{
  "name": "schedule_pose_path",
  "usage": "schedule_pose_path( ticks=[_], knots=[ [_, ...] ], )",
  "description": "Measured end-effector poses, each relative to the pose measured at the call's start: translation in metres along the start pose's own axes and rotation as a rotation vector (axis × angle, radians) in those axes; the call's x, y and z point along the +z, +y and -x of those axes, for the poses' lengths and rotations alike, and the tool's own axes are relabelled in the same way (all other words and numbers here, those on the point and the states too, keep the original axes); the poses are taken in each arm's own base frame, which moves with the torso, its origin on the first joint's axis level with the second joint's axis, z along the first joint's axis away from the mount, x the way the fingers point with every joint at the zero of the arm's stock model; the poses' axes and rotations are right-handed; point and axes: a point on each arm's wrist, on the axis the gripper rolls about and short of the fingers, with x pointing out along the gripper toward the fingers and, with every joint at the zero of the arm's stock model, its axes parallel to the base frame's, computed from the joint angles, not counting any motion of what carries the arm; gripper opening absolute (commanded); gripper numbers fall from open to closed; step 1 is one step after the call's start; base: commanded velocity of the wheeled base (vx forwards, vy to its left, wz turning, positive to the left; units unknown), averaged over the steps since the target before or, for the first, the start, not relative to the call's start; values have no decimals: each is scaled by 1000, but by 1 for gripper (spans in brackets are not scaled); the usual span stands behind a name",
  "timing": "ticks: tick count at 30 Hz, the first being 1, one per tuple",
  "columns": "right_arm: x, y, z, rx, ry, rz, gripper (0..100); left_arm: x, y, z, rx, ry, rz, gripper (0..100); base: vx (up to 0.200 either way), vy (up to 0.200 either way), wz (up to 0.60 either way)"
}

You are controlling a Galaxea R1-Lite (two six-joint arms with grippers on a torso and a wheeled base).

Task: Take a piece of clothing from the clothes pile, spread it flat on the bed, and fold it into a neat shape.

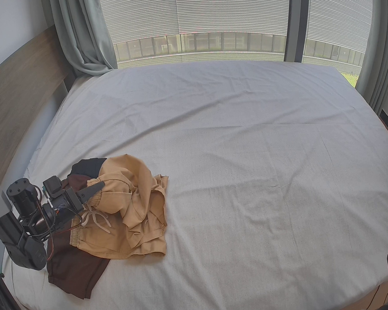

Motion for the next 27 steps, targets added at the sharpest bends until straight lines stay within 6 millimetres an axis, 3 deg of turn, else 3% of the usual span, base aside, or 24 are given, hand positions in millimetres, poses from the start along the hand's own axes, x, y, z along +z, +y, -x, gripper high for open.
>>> schedule_pose_path(
  ticks=[11,27],
  knots=[
    [0,0,0,1,0,-1,100,-3,-9,-3,-23,14,16,0,0,0,0],
    [0,0,0,0,0,-2,100,2,-57,-16,-76,-54,91,0,0,0,0]
  ],
)
